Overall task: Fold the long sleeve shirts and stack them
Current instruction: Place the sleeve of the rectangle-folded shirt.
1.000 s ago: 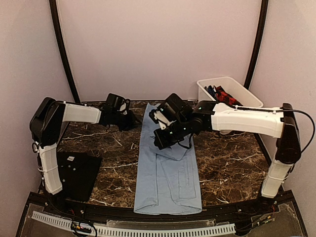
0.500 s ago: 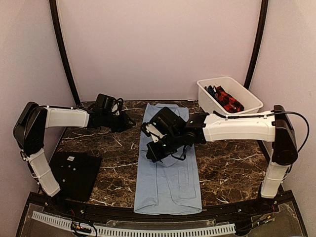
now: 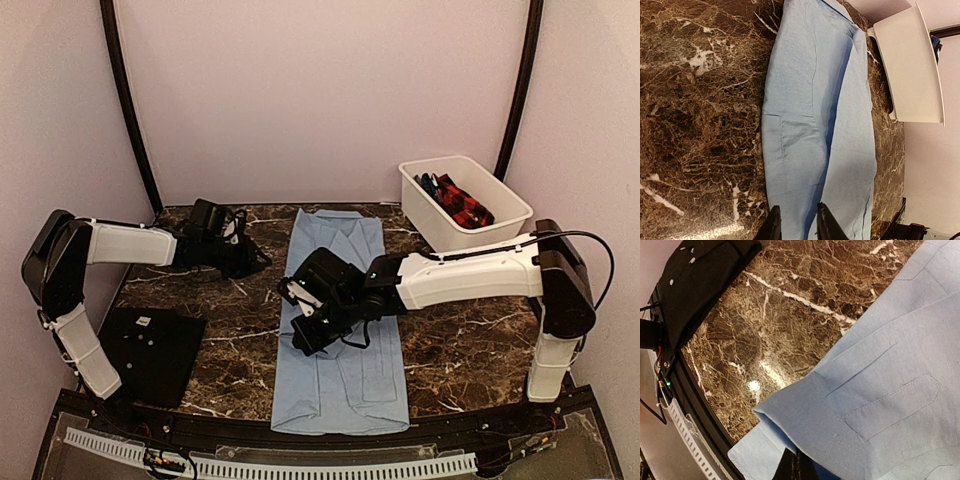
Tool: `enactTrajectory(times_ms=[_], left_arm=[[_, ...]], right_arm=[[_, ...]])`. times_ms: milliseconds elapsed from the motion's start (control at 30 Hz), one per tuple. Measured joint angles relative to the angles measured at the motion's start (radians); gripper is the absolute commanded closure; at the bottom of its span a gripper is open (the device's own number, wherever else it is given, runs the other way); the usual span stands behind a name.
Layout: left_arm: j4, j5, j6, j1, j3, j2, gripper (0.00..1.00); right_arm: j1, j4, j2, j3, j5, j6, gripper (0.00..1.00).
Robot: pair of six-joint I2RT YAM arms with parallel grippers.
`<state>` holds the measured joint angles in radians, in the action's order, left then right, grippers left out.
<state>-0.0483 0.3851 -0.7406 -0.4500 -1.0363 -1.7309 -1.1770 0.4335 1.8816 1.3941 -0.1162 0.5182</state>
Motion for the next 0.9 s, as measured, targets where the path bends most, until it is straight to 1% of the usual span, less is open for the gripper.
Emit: enactTrajectory(times_ms=[267, 900], left_arm=[[-0.003, 0.008, 0.000, 0.000, 0.005, 0.000, 0.76], [-0.005, 0.020, 0.000, 0.000, 0.013, 0.000, 0.76]], right_arm=[[-0.012, 0.002, 0.000, -0.052, 0.004, 0.000, 1.00], [-0.076, -0.005, 0.002, -0.077, -0.022, 0.018, 1.00]])
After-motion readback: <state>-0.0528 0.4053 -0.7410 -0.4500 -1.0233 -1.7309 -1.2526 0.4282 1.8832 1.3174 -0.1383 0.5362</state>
